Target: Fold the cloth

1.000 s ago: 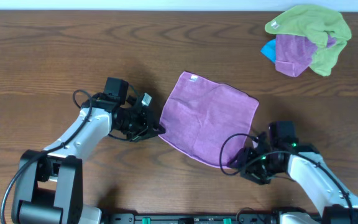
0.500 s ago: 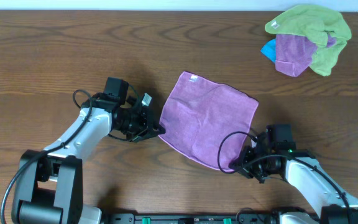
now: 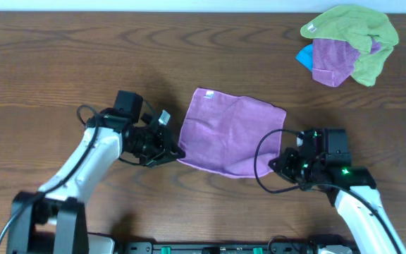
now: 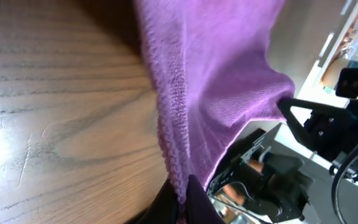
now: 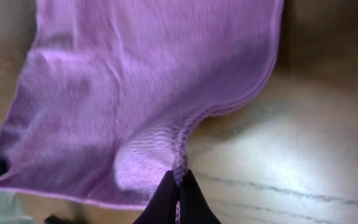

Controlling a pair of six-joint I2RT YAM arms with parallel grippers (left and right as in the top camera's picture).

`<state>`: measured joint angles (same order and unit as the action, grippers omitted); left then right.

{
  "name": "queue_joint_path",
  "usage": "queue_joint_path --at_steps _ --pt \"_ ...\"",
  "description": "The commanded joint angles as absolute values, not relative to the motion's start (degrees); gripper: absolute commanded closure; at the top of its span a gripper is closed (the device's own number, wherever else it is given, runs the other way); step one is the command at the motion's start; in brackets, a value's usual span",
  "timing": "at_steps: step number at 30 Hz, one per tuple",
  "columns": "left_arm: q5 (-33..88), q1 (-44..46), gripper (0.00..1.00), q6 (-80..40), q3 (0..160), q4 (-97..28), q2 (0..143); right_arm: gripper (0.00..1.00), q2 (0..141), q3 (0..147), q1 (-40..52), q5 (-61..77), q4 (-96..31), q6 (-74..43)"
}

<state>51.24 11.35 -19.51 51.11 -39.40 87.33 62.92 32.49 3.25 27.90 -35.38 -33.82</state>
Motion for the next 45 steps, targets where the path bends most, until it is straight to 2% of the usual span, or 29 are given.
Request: queue_joint_path --at_steps 1,14,27,36,45 --pt "47.37 11.29 0.94 -21.02 51.18 -38.02 84.33 0.99 62.52 34.46 3.40 23.62 -34.96 -32.73" --pt "34.15 13.45 0.94 -34.83 51.18 -13.50 87.02 0.99 67.42 35.18 3.40 11.68 -18.35 -32.69" --pt "27.86 16.12 0.94 -37.95 51.18 11.51 100.79 0.99 79.22 35.20 3.40 5.30 -3.14 -30.68" --pt "25.67 16.19 0.94 -38.20 51.18 20.03 105.91 0.99 86.04 35.20 3.40 3.20 4.29 -29.45" --pt "23.46 16.23 0.94 -37.63 51.18 22.87 108.25 0.99 91.24 35.20 3.40 3.18 9.82 -28.60"
